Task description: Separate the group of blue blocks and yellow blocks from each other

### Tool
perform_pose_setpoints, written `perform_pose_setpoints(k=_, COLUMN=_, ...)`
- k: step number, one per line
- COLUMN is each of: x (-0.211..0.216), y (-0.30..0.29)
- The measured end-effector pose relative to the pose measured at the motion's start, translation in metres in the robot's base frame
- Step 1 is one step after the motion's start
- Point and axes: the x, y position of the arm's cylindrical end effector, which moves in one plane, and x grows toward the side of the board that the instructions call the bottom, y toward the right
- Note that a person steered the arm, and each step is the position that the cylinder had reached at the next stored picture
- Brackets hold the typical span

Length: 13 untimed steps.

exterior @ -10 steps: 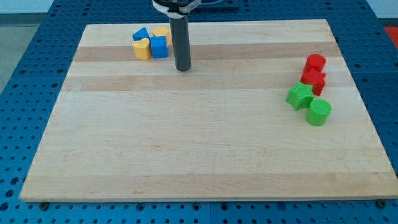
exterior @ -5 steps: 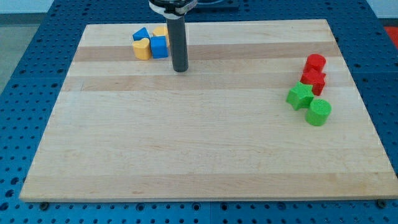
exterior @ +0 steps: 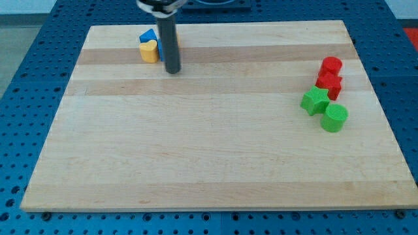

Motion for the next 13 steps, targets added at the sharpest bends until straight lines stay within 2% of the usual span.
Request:
perform_pose_setpoints(k=2, x=0.002, y=-0.117)
perform_pose_setpoints(k=3, x=-0.015, y=-0.137)
perform_pose_setpoints(k=5, x=-0.092, y=-0.104)
perform_pose_setpoints(k=6, x=-0.092, y=-0.052)
perform_pose_setpoints(k=7, x=-0.071, y=-0.047)
perform_pose_setpoints(k=8, x=-0.084, y=-0.048)
perform_pose_setpoints(k=9, x=-0.118, y=-0.058)
perform_pose_setpoints(k=10, x=-0.091, y=-0.024)
perform_pose_setpoints(k=11, x=-0.049, y=-0.02)
perform_pose_setpoints(k=12, x=-0.038, y=0.043)
perform_pose_setpoints(k=13, x=-0.038, y=0.05)
